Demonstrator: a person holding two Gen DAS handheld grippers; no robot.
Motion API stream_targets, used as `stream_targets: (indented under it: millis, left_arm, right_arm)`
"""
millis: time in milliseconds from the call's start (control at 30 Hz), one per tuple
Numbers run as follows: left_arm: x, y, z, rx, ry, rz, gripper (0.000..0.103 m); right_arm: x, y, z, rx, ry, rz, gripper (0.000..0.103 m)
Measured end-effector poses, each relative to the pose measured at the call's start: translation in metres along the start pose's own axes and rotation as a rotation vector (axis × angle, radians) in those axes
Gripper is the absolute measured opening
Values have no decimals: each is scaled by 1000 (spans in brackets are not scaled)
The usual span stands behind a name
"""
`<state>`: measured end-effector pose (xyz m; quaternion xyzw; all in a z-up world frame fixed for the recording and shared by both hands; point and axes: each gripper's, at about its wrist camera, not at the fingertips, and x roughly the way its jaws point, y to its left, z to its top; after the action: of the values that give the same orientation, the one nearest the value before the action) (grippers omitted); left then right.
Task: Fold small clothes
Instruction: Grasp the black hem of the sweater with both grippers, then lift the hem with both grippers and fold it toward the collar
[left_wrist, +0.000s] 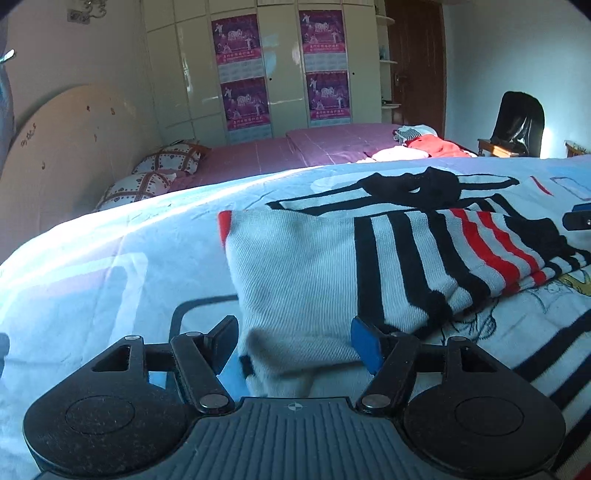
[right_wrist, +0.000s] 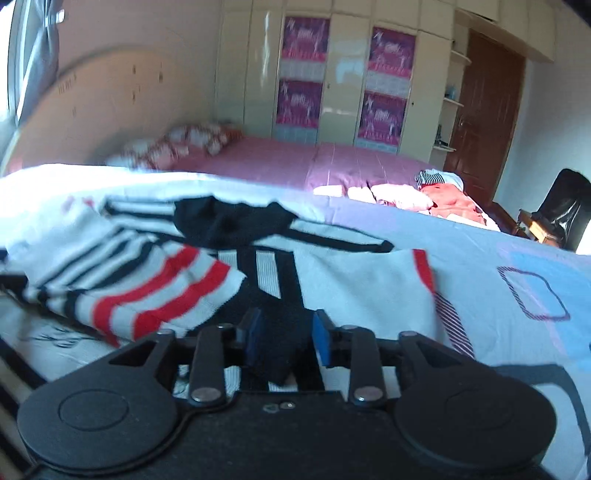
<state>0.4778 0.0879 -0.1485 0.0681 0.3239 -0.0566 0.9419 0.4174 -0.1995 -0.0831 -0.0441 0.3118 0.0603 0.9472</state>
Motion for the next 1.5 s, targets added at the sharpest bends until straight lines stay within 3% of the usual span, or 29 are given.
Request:
stream_targets:
  millis: [100,300,400,633,767,900,1100,1167,1233,1267,1300,1400,1500]
  left_arm:
    - [-30,16,-26,-62,26,-46,67]
    - [-103,41,-90,-254,97,-226,66]
    - [-130,48,-121,-373,148,-311,44]
    - [-155,30,-170,-582,246,-529,44]
    - [-163,18,-195,-704,224,-592,44]
    - [-159,14,-205,-807,181,-600,44]
    - [-150,3,-188,-759,178,-573,43]
    - [-148,2,-184,-749,186,-554,38]
    - [-147,2,-181,-727,203,-532,23]
    - [-147,2,-180,-713,212,-519,18]
    - [-147,2,-179,-702,224,-501,4]
    - [-152,-2,-178,-664,194,-462,4]
    - [-171,4,-180,-726,74,-472,3]
  right_arm:
    - [-34,-20,-22,102,48,51,40]
    - [-117,-53,-85,278,83,41,32]
    - [-147,-72,-117,447,120,93,30]
    - [-184,-85,-174,639,190,236,33]
    - [-208,-84,-201,704,189,283,34]
    - [-210,-83,-219,806,192,372,34]
    - [-186,-76,-213,826,226,484,31]
    - [-180,-72,-211,814,239,483,22]
    - [-179,-69,-211,793,251,474,9]
    - [-181,-68,-213,777,252,469,7]
    - [-182,-67,-213,760,243,464,7]
    - [-189,-63,-210,702,214,437,6]
    - [-206,-63,-198,639,155,415,6]
